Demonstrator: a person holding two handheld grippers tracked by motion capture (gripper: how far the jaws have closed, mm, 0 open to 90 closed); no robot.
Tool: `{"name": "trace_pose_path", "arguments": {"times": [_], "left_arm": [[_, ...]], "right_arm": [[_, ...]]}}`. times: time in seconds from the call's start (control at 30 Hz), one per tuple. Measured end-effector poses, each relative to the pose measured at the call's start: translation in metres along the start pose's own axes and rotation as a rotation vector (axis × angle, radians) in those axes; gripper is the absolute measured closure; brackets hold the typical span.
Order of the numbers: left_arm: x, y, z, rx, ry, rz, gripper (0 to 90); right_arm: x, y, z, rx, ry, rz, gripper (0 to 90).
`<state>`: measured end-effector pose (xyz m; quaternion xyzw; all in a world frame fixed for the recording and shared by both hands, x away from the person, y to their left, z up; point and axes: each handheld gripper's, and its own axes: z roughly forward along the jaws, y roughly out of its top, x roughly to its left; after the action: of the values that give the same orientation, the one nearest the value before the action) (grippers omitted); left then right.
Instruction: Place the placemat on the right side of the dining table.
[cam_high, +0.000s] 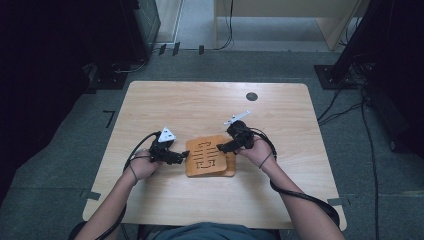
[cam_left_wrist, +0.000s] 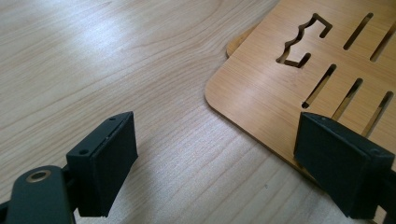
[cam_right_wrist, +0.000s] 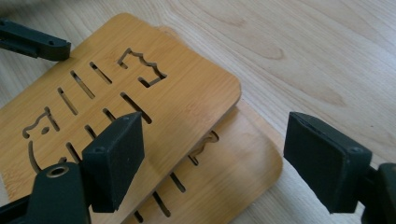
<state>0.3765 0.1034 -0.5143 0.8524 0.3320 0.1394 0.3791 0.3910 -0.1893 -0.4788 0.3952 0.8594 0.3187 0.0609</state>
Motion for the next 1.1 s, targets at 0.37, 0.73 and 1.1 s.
{"name": "trace_pose_path", "arguments": {"times": [0.37, 0.73, 1.1], "left_arm": [[0.000, -0.001, 0.001, -0.003, -0.007, -0.030, 12.3], [0.001, -0.001, 0.002, -0.003, -0.013, -0.038, 11.7], [0.001, -0.002, 0.003, -0.005, -0.022, -0.050, 11.2]], "right_arm": [[0.009, 0.001, 0.010, 0.036, 0.025, -0.003, 20.2], [0.015, 0.004, 0.020, 0.052, 0.065, 0.032, 16.9], [0.018, 0.007, 0.017, 0.036, 0.050, 0.015, 19.3]]}}
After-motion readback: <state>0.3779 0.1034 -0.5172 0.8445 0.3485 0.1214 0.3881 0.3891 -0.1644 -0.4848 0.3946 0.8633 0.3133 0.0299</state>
